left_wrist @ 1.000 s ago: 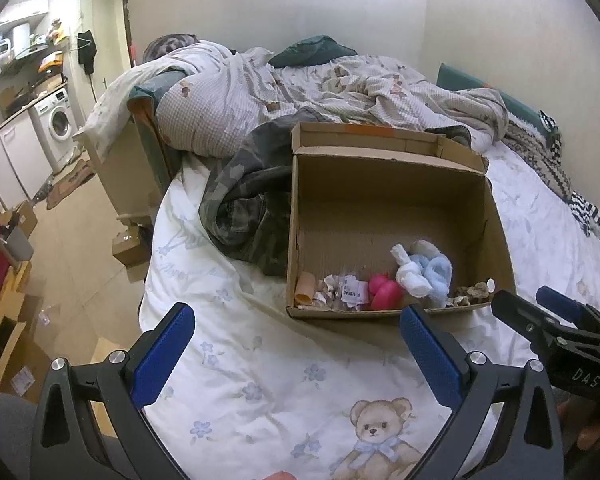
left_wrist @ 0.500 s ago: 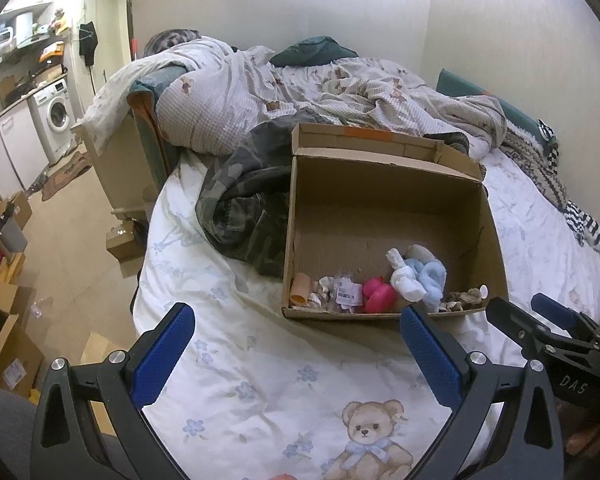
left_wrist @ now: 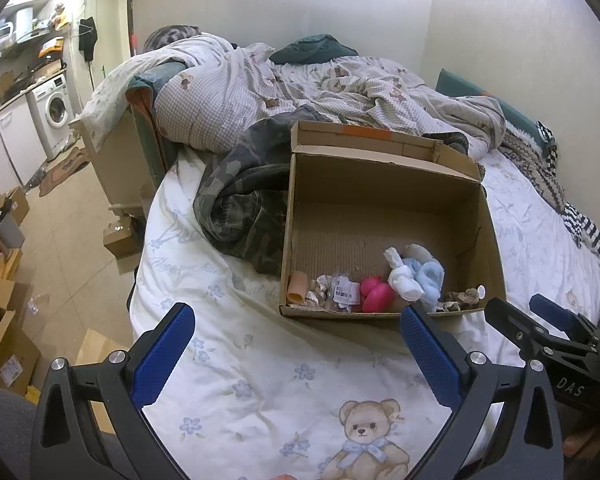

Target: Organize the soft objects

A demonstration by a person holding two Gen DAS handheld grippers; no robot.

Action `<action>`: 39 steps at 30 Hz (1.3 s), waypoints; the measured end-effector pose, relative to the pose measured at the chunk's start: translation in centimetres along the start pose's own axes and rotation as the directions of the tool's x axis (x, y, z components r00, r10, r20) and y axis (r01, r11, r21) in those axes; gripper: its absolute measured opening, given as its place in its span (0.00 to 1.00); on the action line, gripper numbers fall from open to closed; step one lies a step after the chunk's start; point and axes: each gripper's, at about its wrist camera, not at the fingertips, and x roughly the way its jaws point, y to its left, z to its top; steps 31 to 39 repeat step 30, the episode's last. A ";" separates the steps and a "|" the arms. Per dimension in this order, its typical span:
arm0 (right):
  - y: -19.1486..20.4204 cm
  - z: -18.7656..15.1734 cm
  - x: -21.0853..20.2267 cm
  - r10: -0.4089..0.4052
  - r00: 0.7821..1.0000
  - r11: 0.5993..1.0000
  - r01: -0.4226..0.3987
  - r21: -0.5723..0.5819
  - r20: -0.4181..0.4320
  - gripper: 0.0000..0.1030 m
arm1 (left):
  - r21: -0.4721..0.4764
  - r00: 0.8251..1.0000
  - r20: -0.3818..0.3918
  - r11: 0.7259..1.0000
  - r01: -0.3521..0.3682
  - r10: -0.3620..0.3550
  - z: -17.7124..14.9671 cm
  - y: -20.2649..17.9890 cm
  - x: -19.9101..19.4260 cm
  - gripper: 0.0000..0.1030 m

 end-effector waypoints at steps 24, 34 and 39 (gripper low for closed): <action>0.0 0.1 -0.1 -0.004 1.000 1.000 0.004 -0.002 0.001 1.00 | -0.002 1.000 -0.002 1.000 0.000 0.000 0.0 0.1 0.0 1.00; 0.0 0.1 -0.1 -0.005 1.000 1.000 0.005 -0.004 0.001 1.00 | -0.006 1.000 -0.008 1.000 0.021 -0.021 -0.4 -0.2 0.0 1.00; 0.0 0.1 -0.1 -0.005 1.000 1.000 0.005 -0.004 0.001 1.00 | -0.006 1.000 -0.008 1.000 0.021 -0.021 -0.4 -0.2 0.0 1.00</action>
